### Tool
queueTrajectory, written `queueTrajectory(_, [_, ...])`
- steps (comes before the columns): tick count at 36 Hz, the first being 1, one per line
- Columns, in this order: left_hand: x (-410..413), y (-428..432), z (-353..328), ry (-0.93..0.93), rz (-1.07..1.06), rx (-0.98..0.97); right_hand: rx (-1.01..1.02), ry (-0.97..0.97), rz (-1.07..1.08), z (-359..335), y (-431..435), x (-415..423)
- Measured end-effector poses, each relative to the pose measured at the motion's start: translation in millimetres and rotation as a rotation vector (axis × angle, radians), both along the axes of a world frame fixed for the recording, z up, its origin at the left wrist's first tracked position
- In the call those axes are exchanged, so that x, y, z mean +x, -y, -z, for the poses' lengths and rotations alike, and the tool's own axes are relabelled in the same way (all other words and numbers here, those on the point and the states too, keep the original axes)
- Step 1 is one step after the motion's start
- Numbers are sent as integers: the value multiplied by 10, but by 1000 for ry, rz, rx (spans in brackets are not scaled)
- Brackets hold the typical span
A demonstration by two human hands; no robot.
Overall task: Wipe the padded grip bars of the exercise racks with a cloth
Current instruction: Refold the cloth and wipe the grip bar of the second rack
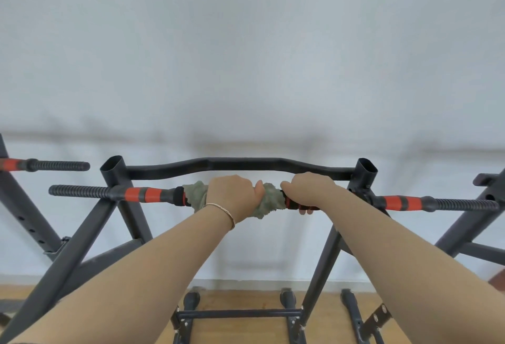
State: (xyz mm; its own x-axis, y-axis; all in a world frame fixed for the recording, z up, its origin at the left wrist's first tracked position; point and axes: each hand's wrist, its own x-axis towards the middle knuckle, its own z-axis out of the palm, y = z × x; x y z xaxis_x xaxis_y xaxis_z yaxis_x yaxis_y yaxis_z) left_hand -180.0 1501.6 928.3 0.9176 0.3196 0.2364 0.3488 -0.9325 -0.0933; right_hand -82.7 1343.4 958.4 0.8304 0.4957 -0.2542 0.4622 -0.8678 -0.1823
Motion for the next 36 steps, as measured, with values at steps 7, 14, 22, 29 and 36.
queueTrajectory(7, [53, -100, -41, -30, 42, -25, -198, 525, -334, 192, 131, -36])
queueTrajectory(14, [29, -100, -118, -90, 14, 86, -94, 752, -273, 316, 152, -92])
queueTrajectory(22, [-72, -478, 10, -21, 461, 35, -61, 374, -182, 175, 34, 81])
queueTrajectory(29, [-45, -413, -121, -60, 392, 25, 8, -72, -44, -61, -93, 94])
queueTrajectory(36, [24, -349, -128, -100, 298, 74, -45, 435, -244, 203, 4, 69])
